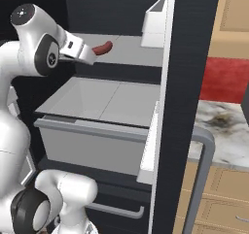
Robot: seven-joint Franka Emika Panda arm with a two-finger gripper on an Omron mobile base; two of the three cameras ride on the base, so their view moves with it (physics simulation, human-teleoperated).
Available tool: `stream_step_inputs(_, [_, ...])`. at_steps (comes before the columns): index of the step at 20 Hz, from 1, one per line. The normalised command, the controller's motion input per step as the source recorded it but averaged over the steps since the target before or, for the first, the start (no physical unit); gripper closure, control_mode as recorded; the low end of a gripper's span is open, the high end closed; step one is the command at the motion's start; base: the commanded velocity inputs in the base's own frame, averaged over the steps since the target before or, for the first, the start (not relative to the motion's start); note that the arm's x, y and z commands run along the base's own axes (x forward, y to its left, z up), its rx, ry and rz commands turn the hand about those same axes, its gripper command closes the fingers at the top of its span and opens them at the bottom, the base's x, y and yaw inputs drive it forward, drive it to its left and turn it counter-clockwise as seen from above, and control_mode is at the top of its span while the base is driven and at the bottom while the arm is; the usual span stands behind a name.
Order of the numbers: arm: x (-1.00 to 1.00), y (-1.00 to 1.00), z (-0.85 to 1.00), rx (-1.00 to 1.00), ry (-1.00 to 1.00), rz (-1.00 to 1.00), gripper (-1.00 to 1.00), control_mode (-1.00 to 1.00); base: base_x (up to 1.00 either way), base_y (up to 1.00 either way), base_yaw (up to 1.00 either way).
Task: Retrieve the sausage and cheese from the fridge and place them on the cutting board on the counter.
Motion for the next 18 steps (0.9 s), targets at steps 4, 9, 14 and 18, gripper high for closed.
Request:
stream_step_inputs(4, [0.8,0.0,0.06,0.0,0.07,0.0,-1.0,-1.0,0.0,0.0,0.0])
stream_step_inputs(9, [0.65,0.04,0.01,0.0,0.08,-0.02,-1.0,-1.0,0.0,0.0,0.0])
stream_step_inputs(14, [0.55,0.06,0.02,0.0,0.02,-0.05,-1.0,-1.0,0.0,0.0,0.0])
stream_step_inputs(18, [0.57,0.0,0.0,0.0,0.01,-0.08,-1.0,-1.0,0.0,0.0,0.0])
